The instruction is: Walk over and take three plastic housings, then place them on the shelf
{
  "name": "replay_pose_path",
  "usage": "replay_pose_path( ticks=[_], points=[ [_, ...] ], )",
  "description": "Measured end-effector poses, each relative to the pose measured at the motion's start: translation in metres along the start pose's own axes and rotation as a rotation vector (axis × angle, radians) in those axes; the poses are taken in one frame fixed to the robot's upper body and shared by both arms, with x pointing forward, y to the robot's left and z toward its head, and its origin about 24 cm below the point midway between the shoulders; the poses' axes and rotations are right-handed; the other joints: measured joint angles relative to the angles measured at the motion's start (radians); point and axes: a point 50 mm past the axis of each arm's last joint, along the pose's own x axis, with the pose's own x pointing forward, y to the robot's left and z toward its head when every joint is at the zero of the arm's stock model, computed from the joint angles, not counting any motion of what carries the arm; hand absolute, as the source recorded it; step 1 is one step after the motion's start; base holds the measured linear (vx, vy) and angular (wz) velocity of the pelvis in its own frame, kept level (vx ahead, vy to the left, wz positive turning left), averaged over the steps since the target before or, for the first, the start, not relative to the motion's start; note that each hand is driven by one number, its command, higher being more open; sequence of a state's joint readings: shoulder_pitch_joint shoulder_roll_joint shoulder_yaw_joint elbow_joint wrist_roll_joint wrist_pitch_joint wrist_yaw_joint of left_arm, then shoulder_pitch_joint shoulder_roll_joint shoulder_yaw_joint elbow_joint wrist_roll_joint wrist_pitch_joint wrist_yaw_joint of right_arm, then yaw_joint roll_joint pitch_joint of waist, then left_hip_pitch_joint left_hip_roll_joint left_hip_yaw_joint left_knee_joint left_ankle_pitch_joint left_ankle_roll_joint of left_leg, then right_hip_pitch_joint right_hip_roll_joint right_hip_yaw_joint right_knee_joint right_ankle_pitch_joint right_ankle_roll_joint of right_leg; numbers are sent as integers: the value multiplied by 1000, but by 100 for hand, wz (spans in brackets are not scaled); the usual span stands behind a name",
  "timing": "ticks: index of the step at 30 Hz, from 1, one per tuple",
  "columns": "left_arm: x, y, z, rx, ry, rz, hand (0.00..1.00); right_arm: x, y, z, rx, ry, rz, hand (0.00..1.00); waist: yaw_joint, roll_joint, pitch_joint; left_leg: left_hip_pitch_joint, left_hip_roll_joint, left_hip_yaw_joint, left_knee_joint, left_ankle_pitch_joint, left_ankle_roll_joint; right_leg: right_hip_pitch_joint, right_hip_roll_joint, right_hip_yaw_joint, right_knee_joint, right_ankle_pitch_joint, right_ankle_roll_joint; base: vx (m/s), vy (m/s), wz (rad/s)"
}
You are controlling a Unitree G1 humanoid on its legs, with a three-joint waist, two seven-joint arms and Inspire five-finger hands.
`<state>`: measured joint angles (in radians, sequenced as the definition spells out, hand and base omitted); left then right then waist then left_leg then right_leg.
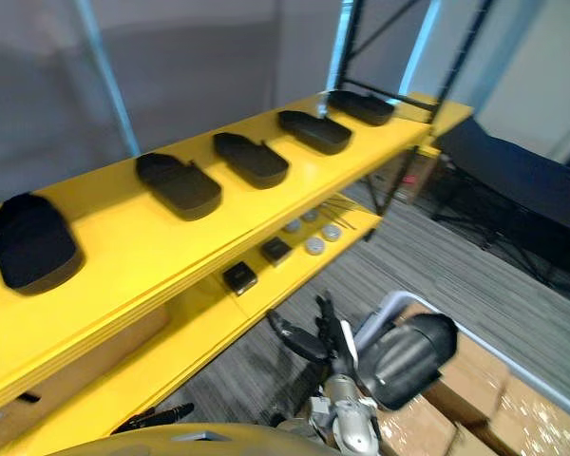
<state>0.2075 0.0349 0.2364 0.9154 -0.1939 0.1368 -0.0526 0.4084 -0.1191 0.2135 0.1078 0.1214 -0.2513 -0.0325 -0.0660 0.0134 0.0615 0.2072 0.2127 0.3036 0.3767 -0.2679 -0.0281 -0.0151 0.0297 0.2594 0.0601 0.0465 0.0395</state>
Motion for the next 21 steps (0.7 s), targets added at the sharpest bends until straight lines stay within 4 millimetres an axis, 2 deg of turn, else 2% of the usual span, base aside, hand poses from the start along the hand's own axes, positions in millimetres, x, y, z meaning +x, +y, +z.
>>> replay_pose_path(
  ticks=[1,2,3,4,5,7,10,12,14,18,20,21],
  points=[
    [0,-8,-3,-3,-7,-20,100,3,-1,4,-16,-18,16,100,2,26,0,-3,-2,-50,3,-34,8,-3,26,23,-3,8,4,-131,188,-95],
    [0,-12,-2,16,-21,-32,100,2,-3,5,-38,-28,10,100,1,33,2,16,-1,-67,-35,-54,-11,-9,41,23,-8,9,7,-117,145,-50],
    [1,-12,-2,28,-28,-35,100,2,-3,6,-45,-37,6,100,0,35,3,17,-1,-63,-53,-67,-16,-24,43,16,-9,9,8,-131,130,-25],
    [1,-14,1,31,-36,-37,100,3,-3,11,-49,-62,7,100,5,38,6,17,-1,-53,-96,-91,-44,-52,40,-7,-7,12,12,-149,137,-32],
    [2,-11,7,23,-49,-25,100,4,-3,17,-53,-89,12,100,13,29,22,13,-20,-40,-116,-91,-67,-77,23,-11,5,26,28,-147,152,-38],
    [2,-7,11,19,-60,-13,100,5,1,23,-53,-116,30,100,15,13,36,14,-33,-25,-118,-90,-65,-86,3,-12,9,40,47,-89,114,-30],
    [1,-9,11,-1,-96,-12,100,7,9,34,-29,-180,60,100,14,21,39,25,-61,-17,-115,-91,-61,-91,-13,-12,13,62,70,4,75,-17],
    [0,-14,15,4,-151,-6,100,8,11,45,21,-227,47,100,18,25,47,2,-65,-51,-88,-91,-59,-106,-17,-20,30,57,64,36,30,5],
    [-2,-27,31,73,-248,-46,100,8,11,60,107,-292,-20,100,19,17,86,-52,-76,-126,-7,-92,-40,-136,-29,-48,97,26,57,-11,-46,31],
    [-9,-39,39,111,-317,-99,100,4,7,62,165,-303,-98,100,20,17,117,-82,-81,-178,58,-117,-16,-166,-26,-49,148,21,58,-55,-31,-5],
    [-15,-47,41,121,-355,-135,100,-4,3,61,191,-311,-131,100,17,6,131,-72,-79,-155,48,-146,-15,-188,-10,-67,162,47,60,-125,-21,-57],
    [-21,-53,49,131,-406,-152,100,-6,1,63,220,-329,-120,100,29,-3,140,-53,-83,-119,22,-156,-13,-192,-7,-126,122,122,54,-363,-81,-131]
  ],
)
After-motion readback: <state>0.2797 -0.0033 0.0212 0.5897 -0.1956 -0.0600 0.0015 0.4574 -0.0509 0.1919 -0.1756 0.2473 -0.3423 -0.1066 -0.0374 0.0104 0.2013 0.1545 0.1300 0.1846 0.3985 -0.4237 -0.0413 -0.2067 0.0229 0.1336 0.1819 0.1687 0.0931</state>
